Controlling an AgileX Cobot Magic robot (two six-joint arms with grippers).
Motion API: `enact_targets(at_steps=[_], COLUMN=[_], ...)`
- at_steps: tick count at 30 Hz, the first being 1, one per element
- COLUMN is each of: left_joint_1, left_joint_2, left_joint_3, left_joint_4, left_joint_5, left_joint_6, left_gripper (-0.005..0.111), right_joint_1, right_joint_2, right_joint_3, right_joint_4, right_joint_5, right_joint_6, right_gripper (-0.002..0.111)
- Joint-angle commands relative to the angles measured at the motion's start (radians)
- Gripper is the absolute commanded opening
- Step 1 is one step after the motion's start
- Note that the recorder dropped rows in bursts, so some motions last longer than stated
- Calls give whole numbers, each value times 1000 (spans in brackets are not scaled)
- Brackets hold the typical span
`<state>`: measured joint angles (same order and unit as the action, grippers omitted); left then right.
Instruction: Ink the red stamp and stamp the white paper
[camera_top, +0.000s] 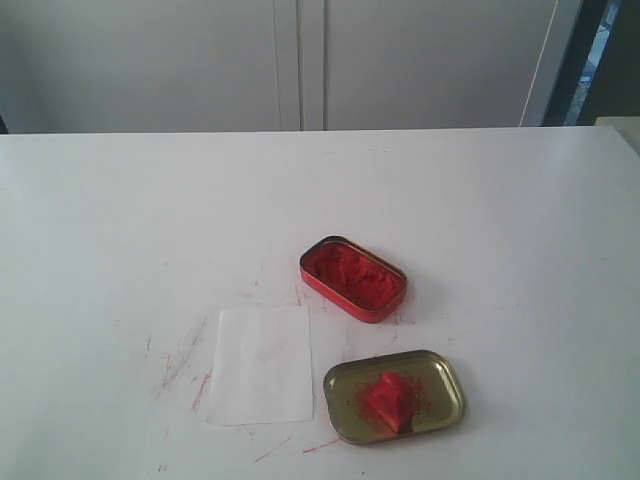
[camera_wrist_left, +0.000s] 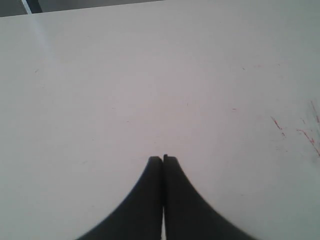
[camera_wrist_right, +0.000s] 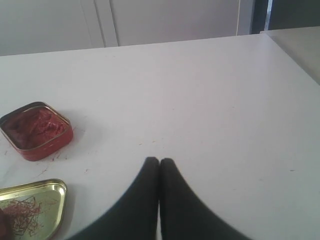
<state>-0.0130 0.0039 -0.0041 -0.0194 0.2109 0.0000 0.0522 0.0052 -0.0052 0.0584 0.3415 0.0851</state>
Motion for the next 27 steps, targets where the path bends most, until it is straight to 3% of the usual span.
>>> enact_targets(at_steps=[1,18,27], left_joint_1=[4,4,26], left_joint_2=[-4,-4,-4], left_joint_3=[4,4,4], left_joint_4=[-7,-7,-7], left_joint_5=[-2,-2,-2], left_joint_6=[0,0,0], left_gripper=[0,0,0], right_joint_1=[-4,-4,-4], right_joint_2=[-5,-5,-5], right_joint_3=[5,5,5], right_joint_4=[-7,-7,-7], right_joint_5=[-42,-360,-412], right_joint_6=[1,1,1], right_gripper=[0,0,0])
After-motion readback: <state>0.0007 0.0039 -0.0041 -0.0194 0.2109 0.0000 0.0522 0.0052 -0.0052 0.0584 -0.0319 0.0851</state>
